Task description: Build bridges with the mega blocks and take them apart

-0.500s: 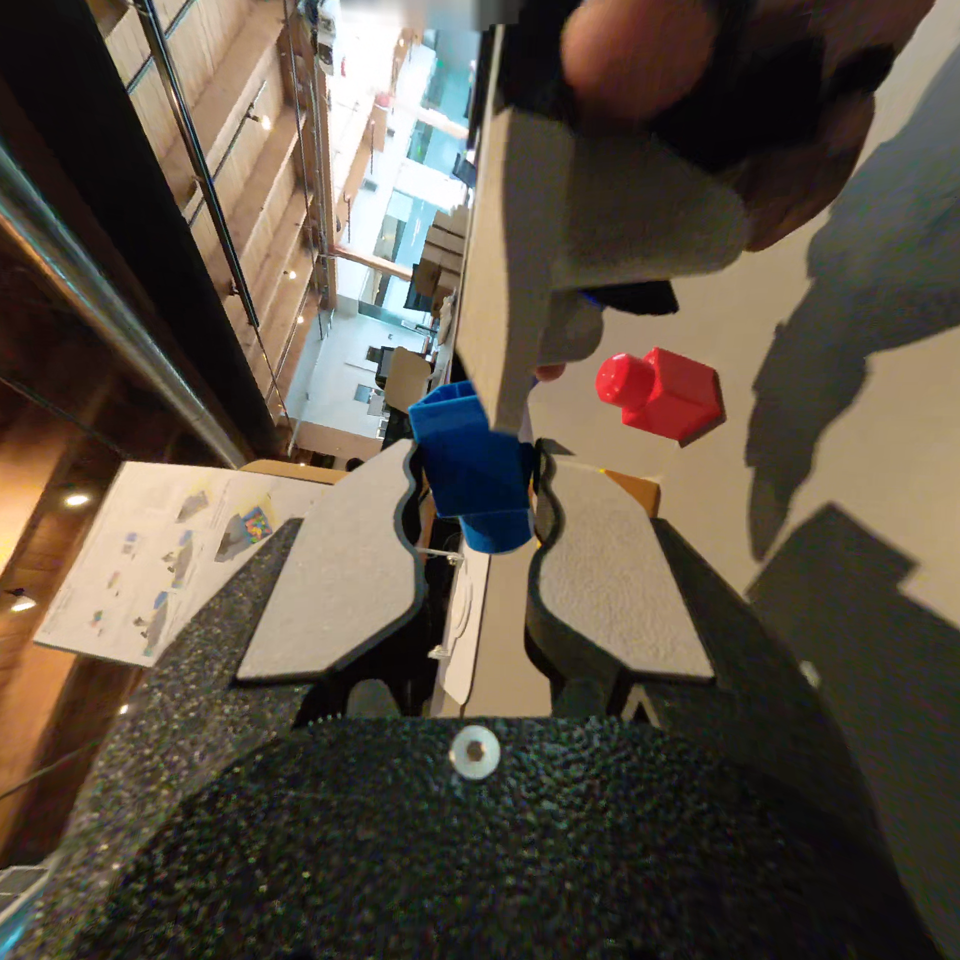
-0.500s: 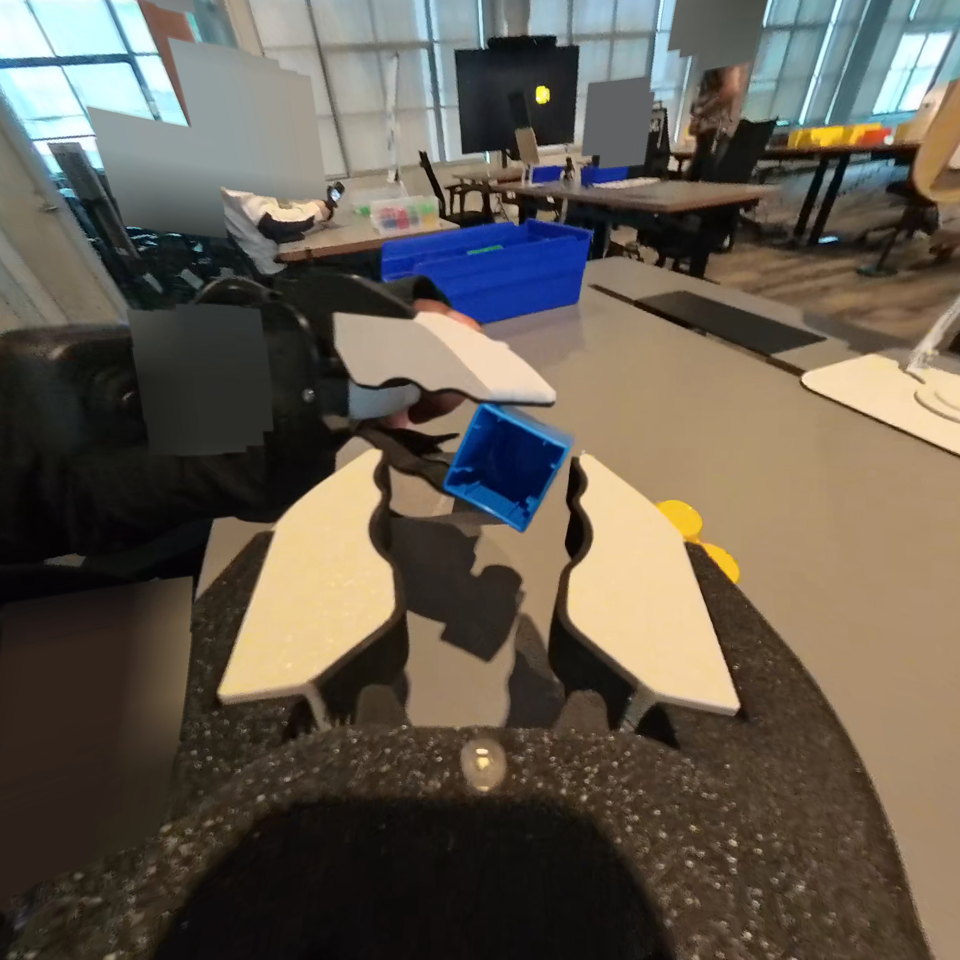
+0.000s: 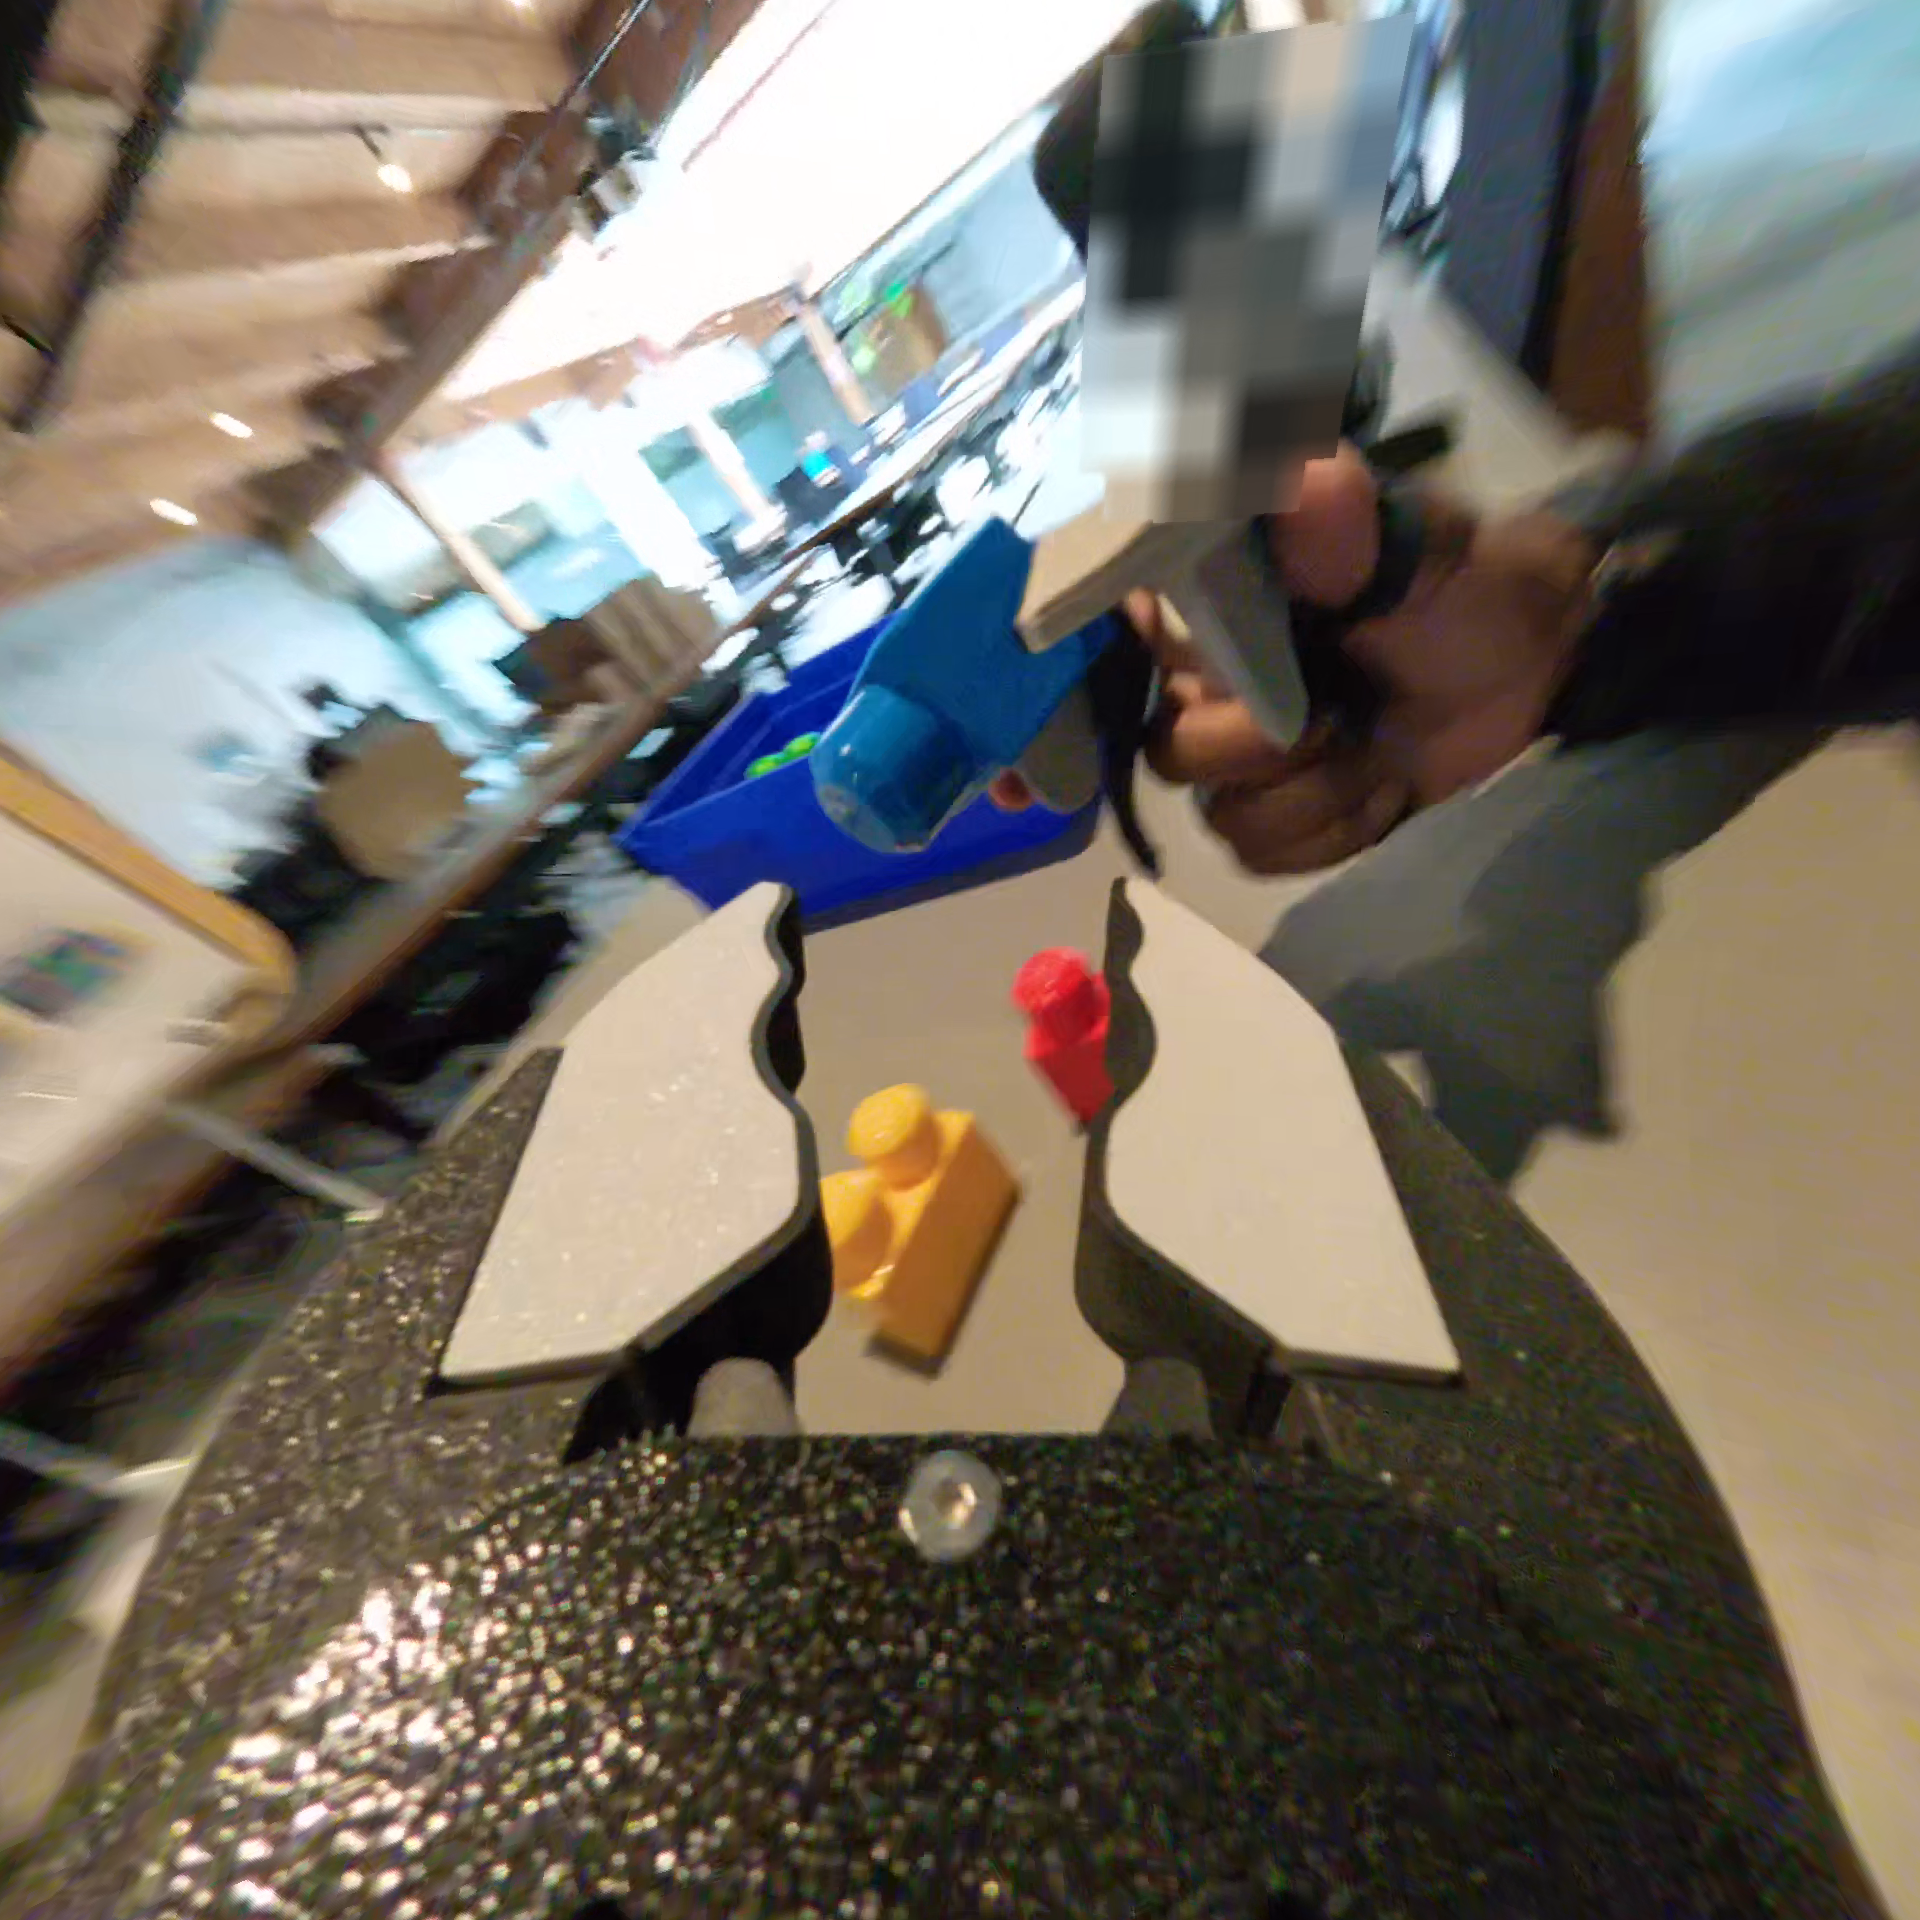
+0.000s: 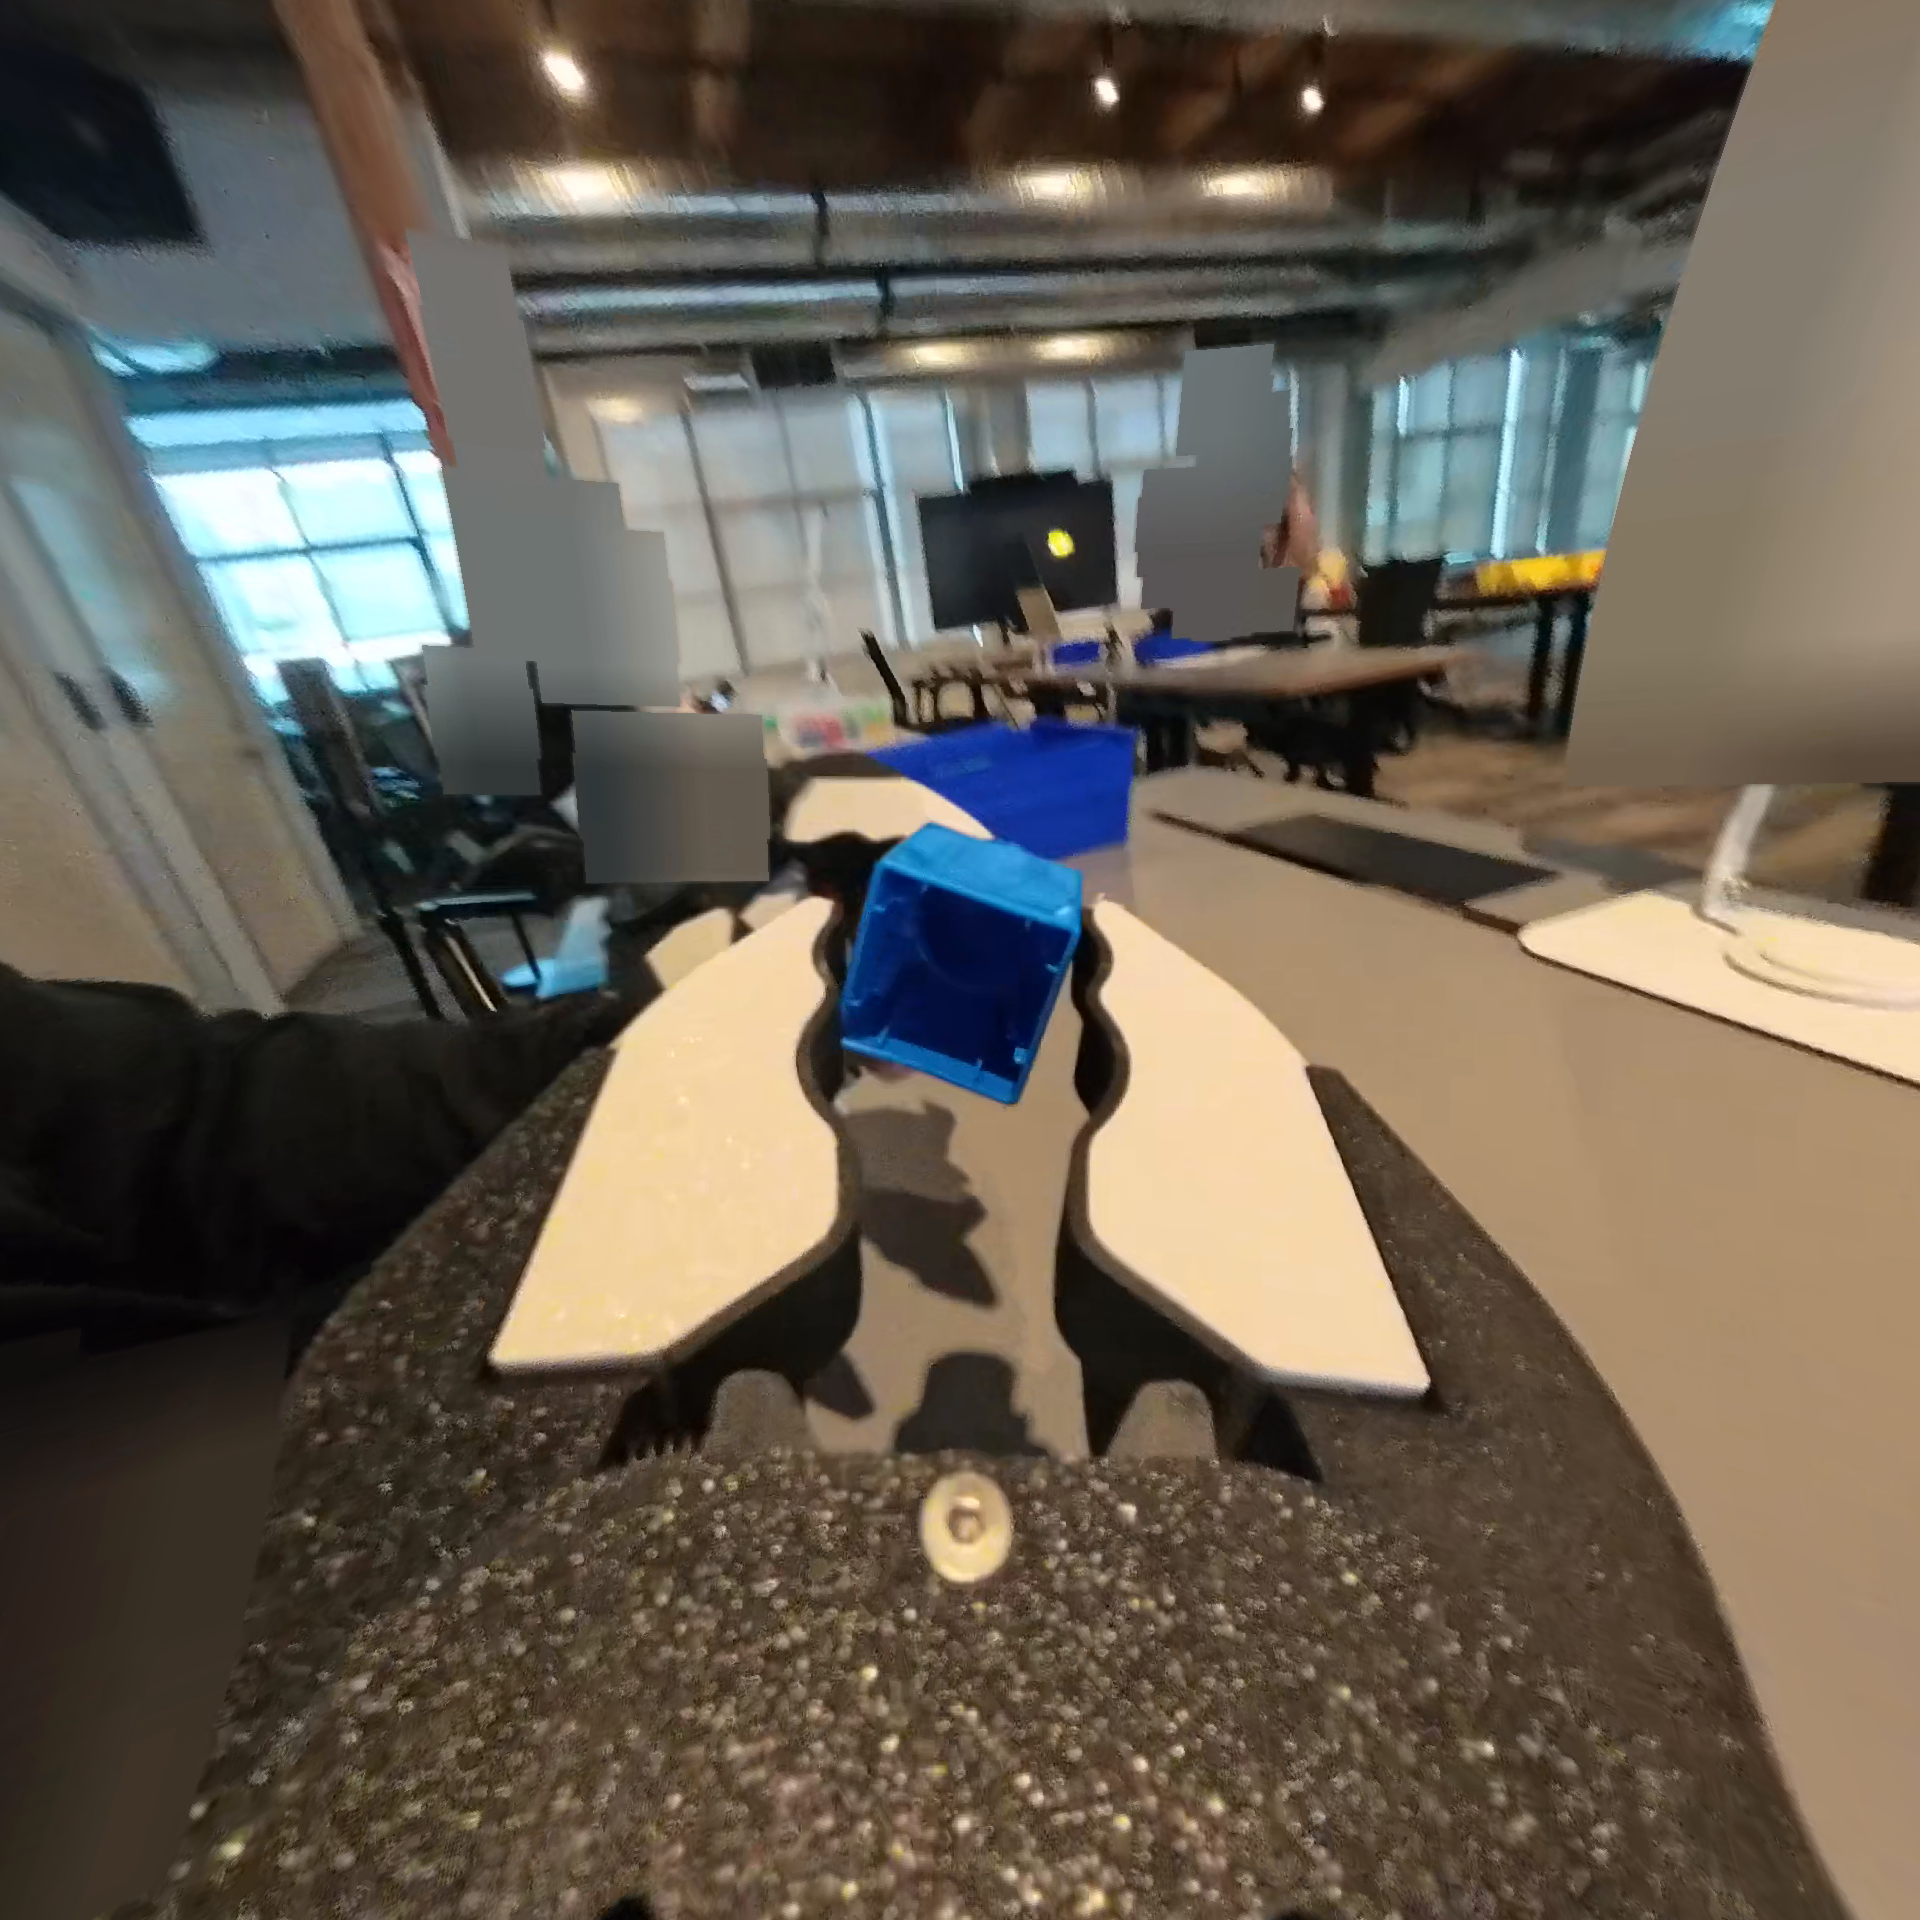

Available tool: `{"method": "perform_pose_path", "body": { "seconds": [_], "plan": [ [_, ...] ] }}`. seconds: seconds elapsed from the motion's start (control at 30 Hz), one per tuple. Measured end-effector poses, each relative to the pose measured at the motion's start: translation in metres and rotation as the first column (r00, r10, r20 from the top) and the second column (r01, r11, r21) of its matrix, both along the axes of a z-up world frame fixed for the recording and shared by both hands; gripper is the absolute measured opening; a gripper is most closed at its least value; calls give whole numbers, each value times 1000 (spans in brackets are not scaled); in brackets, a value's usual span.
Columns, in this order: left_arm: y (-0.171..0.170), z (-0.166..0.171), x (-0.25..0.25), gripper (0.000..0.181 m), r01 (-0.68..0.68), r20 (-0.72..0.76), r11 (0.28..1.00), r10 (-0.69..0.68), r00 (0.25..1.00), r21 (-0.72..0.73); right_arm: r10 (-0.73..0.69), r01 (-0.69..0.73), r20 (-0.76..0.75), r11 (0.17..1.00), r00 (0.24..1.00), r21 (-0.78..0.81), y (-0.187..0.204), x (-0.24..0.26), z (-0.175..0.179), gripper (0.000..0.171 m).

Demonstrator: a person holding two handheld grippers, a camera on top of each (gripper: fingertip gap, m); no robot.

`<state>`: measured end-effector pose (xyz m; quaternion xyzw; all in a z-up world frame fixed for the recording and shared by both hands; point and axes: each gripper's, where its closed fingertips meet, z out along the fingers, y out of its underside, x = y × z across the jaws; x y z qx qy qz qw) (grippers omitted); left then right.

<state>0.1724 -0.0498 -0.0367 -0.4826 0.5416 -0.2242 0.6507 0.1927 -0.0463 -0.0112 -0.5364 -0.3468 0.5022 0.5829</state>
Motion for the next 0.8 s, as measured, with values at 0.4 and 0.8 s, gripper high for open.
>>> {"method": "perform_pose_path", "body": {
  "seconds": [0.4,0.8],
  "plan": [
    [-21,23,-4,44,586,519,633,-319,793,-505,76,-74,0,972,997,223,-30,-16,1,41],
    [-15,15,-14,27,396,302,818,-286,909,-417,-60,7,201,967,978,255,-15,-24,-24,48]
  ]
}}
